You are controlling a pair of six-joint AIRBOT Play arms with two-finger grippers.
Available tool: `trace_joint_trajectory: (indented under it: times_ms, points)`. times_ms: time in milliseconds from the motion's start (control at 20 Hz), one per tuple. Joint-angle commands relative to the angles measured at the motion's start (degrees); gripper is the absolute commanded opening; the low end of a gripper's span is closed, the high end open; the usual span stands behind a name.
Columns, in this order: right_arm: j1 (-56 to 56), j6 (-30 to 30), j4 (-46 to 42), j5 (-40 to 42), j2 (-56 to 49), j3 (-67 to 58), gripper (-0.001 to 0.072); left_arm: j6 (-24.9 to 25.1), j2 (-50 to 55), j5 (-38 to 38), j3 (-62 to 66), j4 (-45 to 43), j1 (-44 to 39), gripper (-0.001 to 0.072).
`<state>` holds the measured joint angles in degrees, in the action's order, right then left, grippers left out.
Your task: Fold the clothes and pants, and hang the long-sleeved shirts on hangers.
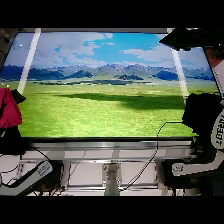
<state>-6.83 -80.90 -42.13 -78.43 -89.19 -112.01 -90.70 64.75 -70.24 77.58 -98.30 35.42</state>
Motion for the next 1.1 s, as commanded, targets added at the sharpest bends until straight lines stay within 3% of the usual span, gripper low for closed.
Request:
trace_joint_trajectory:
  times_ms: [0, 300, 450, 500, 600, 650, 850, 950, 1050]
  points:
    - [0.0, 0.0, 0.0, 0.0, 0.0, 0.0, 0.0015, 0.0, 0.0, -0.3, 0.0, 0.0, 0.0, 0.0011]
    - [0.0, 0.0, 0.0, 0.0, 0.0, 0.0, 0.0015, 0.0, 0.3, -3.1, -2.8, -3.2, -5.4, 0.0010]
    - [0.0, 0.0, 0.0, 0.1, 0.0, 0.0, 0.0015, 0.0, 1.8, -4.9, -3.8, -11.6, -11.5, 0.0011]
    - [0.0, 0.0, 0.0, 0.9, 0.0, 0.0, 0.0015, 0.0, 2.5, -5.5, -4.0, -13.8, -13.3, 0.0040]
    - [0.1, -0.6, 0.0, 3.2, 0.0, 0.0, 0.0015, 0.0, 4.0, -6.6, -4.0, -14.4, -15.8, 0.0374]
    - [0.1, -0.5, 0.0, 3.3, 0.0, 0.0, 0.0015, 0.0, 4.8, -7.4, -4.0, -14.4, -16.5, 0.0420]
    - [0.1, -0.6, 0.0, 3.4, 0.0, 0.0, 0.0015, 0.0, 9.3, -12.0, -4.0, -15.8, -17.0, 0.0429]
    - [0.1, -0.6, 0.1, 3.5, 0.0, 0.0, 0.0015, 0.0, 11.9, -13.0, -4.0, -17.4, -17.0, 0.0487]
    - [0.1, -0.6, 0.1, 3.5, 0.0, 0.0, 0.0015, 0.0, 14.3, -13.0, -4.0, -19.9, -17.0, 0.0487]
